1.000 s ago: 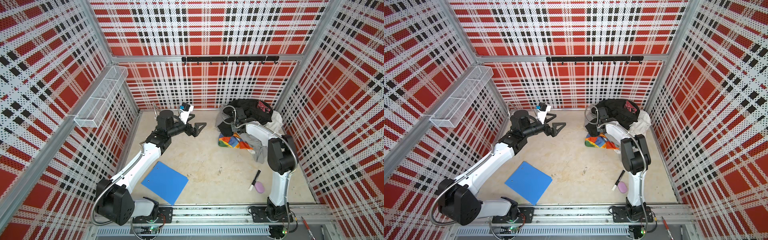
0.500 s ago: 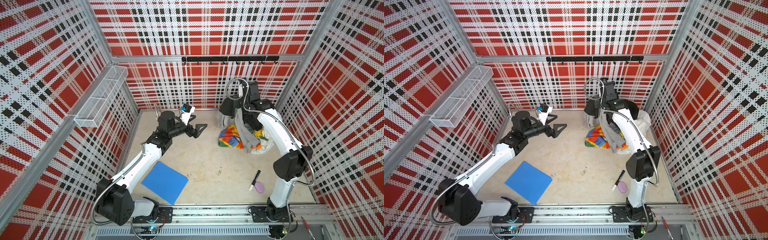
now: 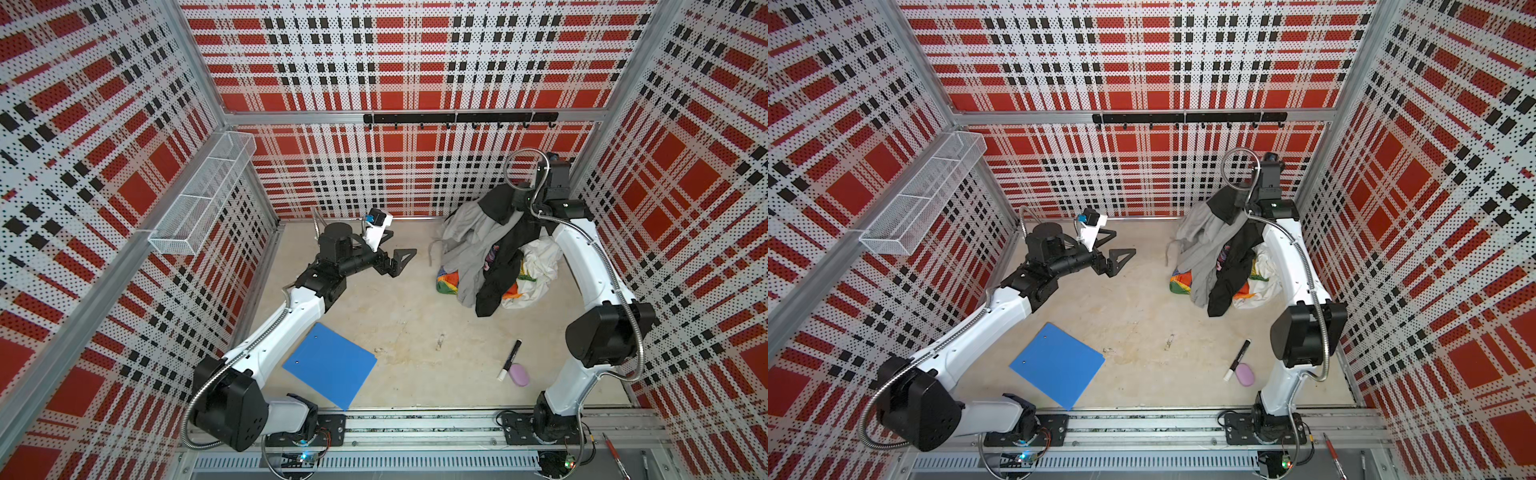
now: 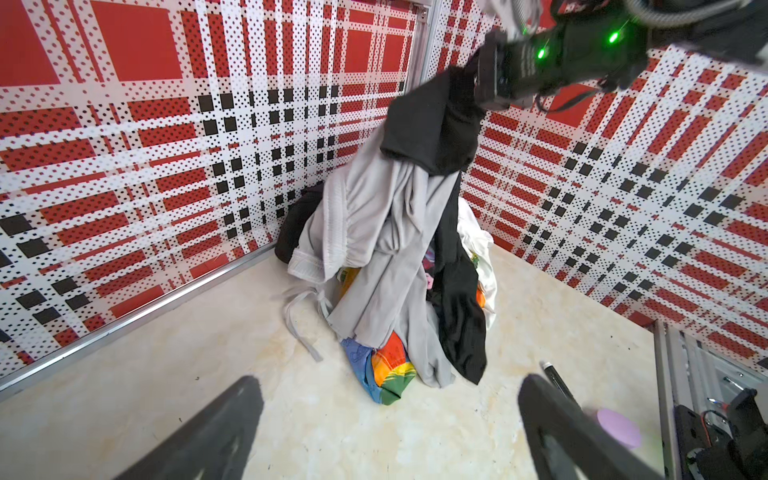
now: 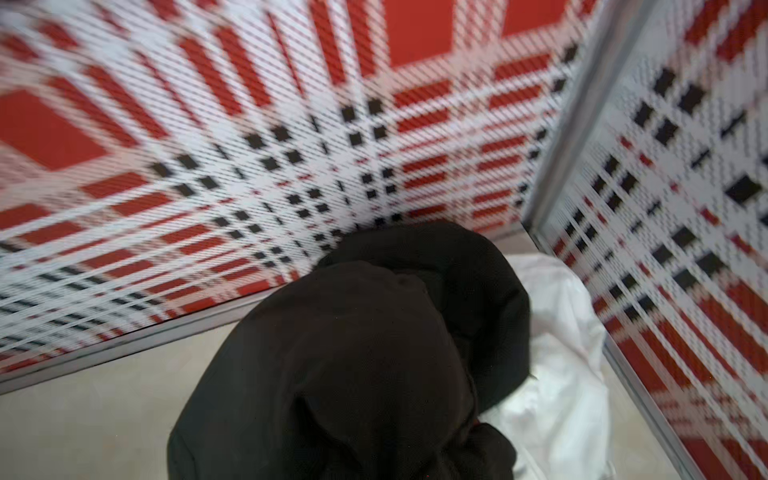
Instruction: Pick out a specific cloth from the pile
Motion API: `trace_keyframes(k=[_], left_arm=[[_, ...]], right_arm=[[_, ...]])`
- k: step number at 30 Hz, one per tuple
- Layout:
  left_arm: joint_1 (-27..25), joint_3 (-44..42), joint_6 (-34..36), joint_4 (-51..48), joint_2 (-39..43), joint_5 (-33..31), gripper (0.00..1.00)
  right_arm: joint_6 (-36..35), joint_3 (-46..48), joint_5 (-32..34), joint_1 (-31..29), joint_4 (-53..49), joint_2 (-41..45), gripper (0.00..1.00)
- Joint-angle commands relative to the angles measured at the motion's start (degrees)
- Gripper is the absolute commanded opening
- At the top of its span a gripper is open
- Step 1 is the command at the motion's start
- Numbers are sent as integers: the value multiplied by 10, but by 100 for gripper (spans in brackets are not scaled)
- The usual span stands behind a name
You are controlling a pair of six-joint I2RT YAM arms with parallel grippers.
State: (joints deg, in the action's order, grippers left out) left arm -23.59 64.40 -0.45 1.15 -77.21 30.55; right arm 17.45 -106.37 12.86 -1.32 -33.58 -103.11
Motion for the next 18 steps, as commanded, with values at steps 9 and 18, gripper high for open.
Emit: trace_keyframes(k=[9, 18], left_arm=[[-16, 3, 15, -6, 6, -14, 99], [-12, 13, 13, -13, -8, -9, 99]], right_arm=[[28, 164, 84, 69, 133, -32, 12], [-52, 230, 73, 2, 213, 97, 91]])
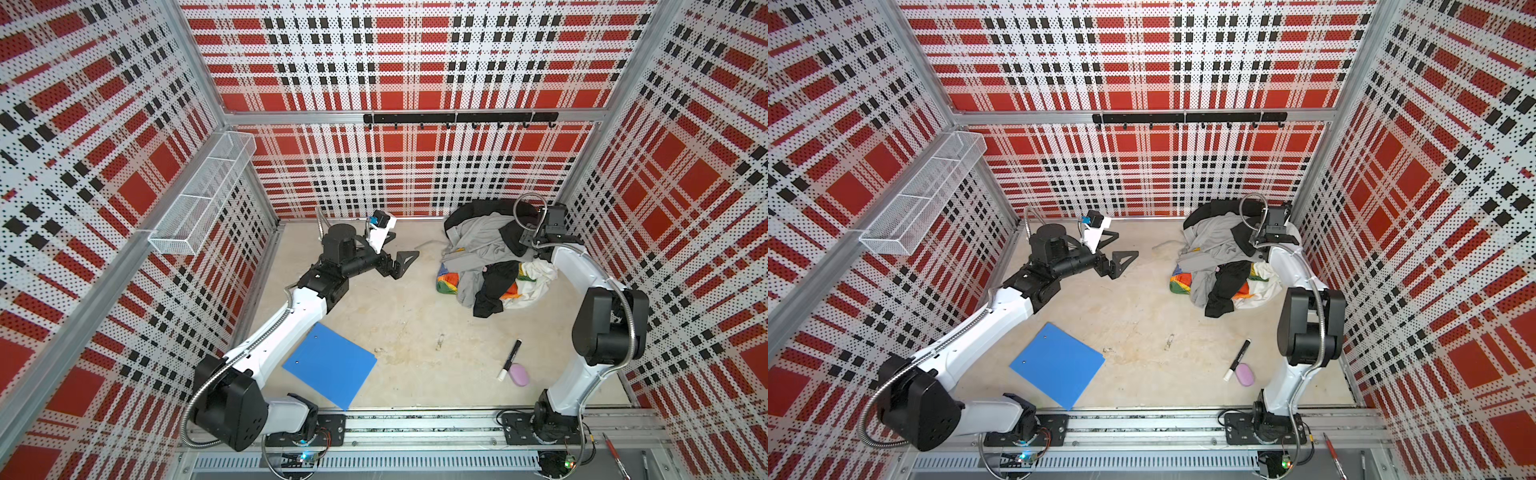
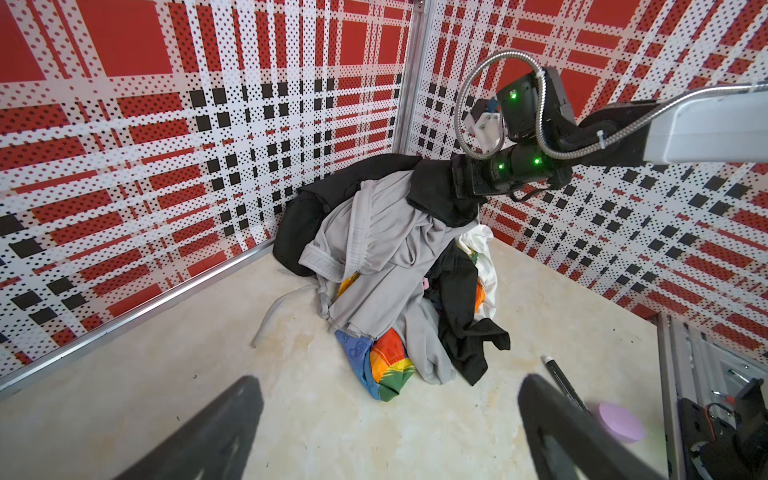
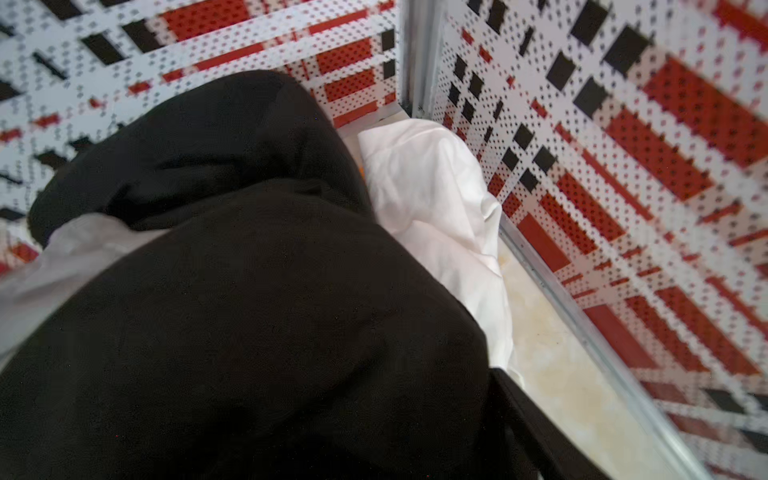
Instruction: Pick out a specific cloth from the pile
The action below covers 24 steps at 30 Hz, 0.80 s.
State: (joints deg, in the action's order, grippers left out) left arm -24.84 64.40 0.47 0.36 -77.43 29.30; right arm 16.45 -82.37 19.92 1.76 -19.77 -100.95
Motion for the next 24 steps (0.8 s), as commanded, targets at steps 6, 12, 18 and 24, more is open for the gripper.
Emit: trace_keyframes(k=[6, 12, 18, 24], left_arm=[[5, 16, 0, -5, -14, 10, 99], [5, 17, 0, -8, -17, 12, 99], [7, 16, 0, -7, -13, 10, 99], [14, 16, -1, -7, -12, 13, 99]], right_arm=[[-90, -9, -10, -92, 83, 142, 100], [-107, -15, -133, -141, 63, 161, 93], [-153, -27, -190, -195, -11, 121, 89], [-141, 28, -226, -214, -15, 89, 88]])
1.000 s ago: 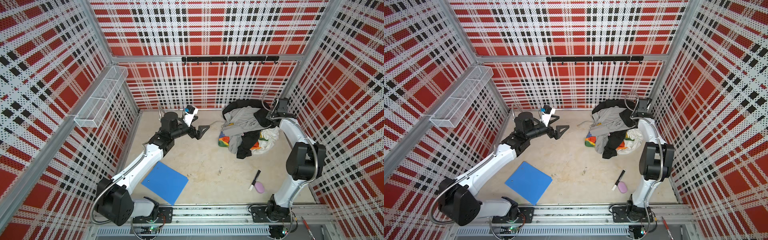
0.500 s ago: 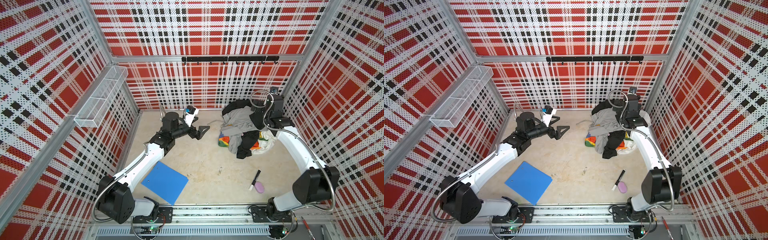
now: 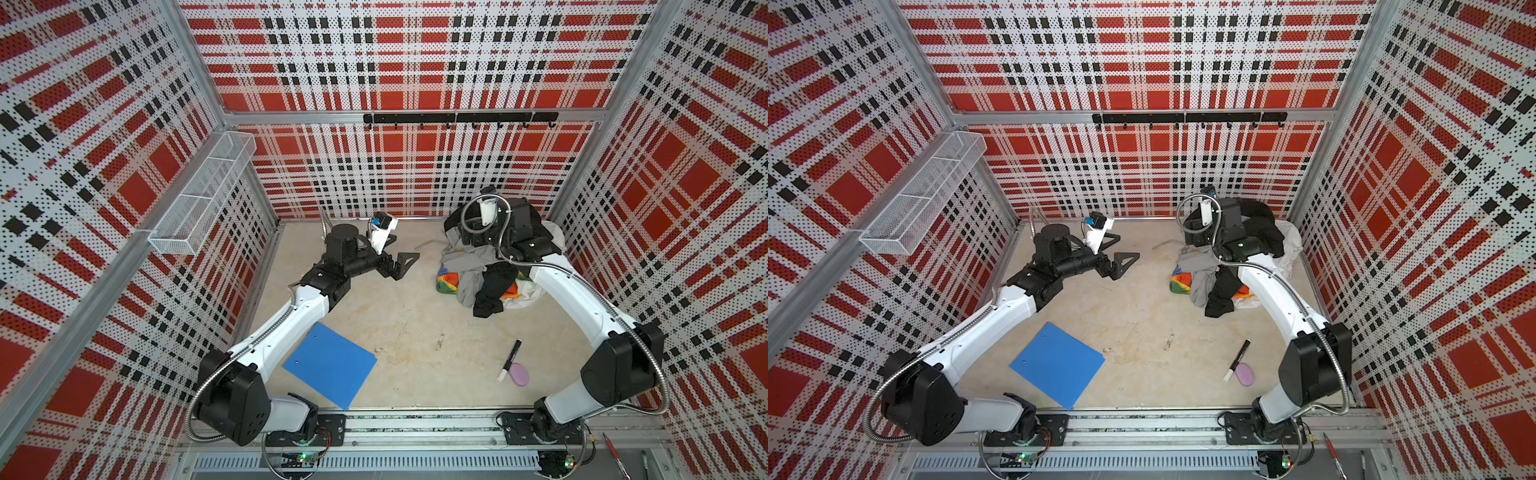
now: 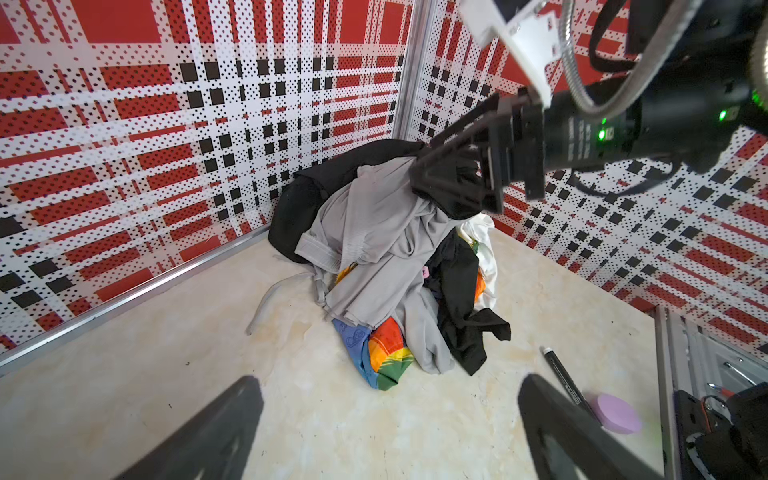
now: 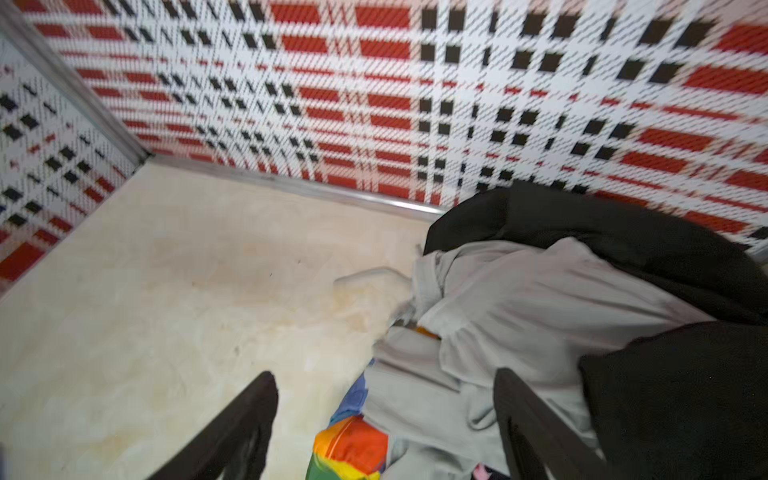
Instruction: Pick out a specific cloth from the pile
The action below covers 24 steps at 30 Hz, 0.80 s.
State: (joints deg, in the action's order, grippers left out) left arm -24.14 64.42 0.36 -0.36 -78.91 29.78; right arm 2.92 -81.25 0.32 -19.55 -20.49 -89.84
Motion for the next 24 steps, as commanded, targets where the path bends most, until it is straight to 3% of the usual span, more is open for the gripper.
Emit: trace_keyframes(k=[1, 5, 11, 21, 23, 24], left_arm=[[8, 16, -1, 1, 4, 9, 99], [10, 13, -2, 4, 5, 11, 99], [10, 14, -1, 4, 6, 11, 99], [11, 16, -3, 4, 4, 16, 99], [12, 16, -3, 4, 4, 16, 99], [11, 16, -3, 4, 5, 15, 99]], right_arm=[[-3, 24, -25, -4, -12, -33, 89], [2, 48, -12, -12, -12, -88, 95], [46, 35, 129, -12, -50, -176, 95], [86, 106, 273, -11, -45, -177, 92], [86, 125, 280, -6, -36, -161, 84], [84, 133, 283, -1, -31, -153, 73]])
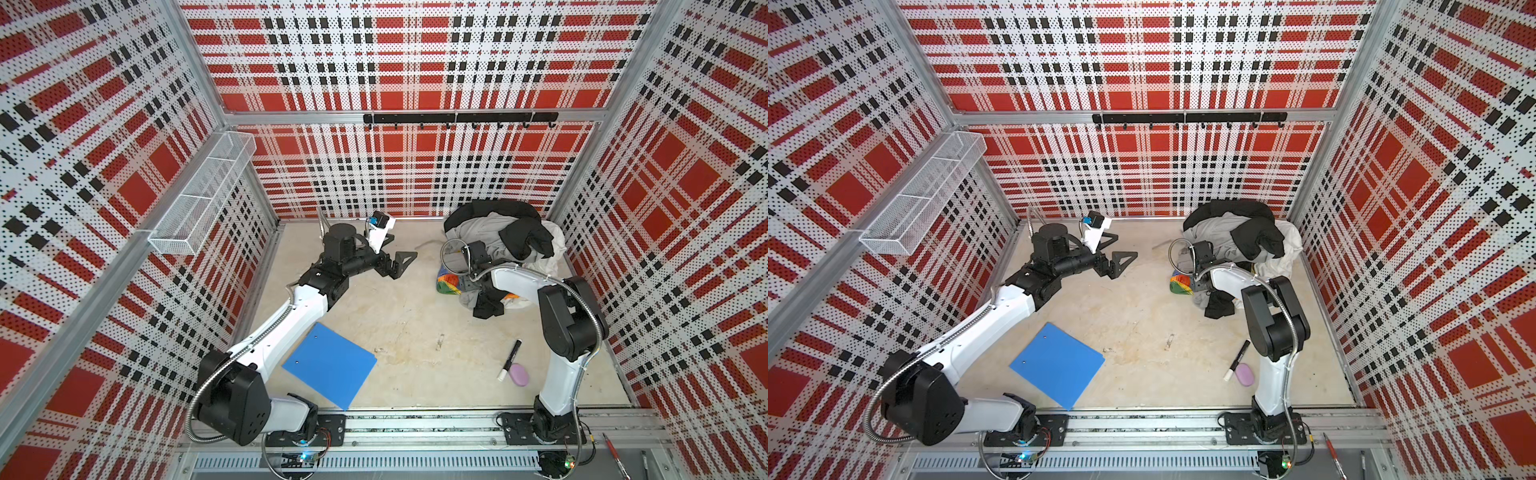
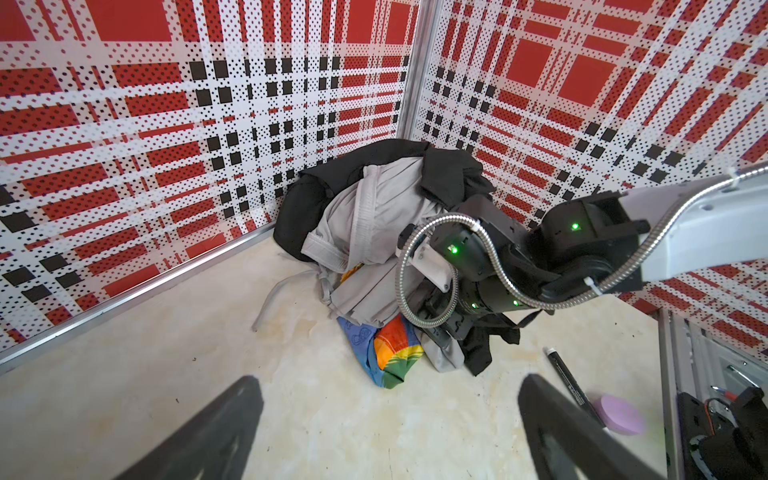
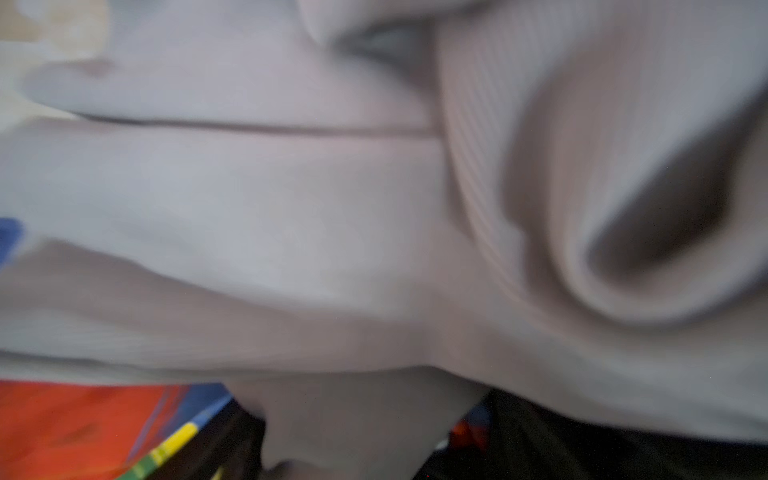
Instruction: Pick out a specific cloth from the pile
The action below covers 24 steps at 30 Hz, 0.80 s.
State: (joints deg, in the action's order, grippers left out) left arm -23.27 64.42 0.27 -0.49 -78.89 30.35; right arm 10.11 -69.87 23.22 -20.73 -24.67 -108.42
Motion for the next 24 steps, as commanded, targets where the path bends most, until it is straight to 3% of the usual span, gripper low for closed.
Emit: trace_keyframes(k=[1, 3, 5, 8, 12, 17, 21, 24], left_arm=[[3, 15, -2, 5, 4, 9, 99], [3, 15, -2, 6, 4, 10, 99], [2, 15, -2, 5, 4, 10, 99], [2, 15, -2, 5, 4, 9, 99], [1, 15, -1, 5, 5, 9, 99], [0, 16, 0, 4, 6, 8, 99], [0, 16, -1, 5, 3, 9, 99], [0, 17, -2, 4, 2, 10, 99]], right_arm=[[12, 24, 60, 17, 13, 41, 64], [8, 26, 75, 34, 15, 56, 43], [1, 21, 98, 52, 12, 70, 30], [8, 12, 113, 86, 8, 96, 23], [9, -9, 136, 135, 0, 106, 27], [13, -14, 100, 184, -5, 106, 41], [-10, -4, 5, 169, 17, 127, 52], [-19, 10, -3, 124, 26, 142, 56]])
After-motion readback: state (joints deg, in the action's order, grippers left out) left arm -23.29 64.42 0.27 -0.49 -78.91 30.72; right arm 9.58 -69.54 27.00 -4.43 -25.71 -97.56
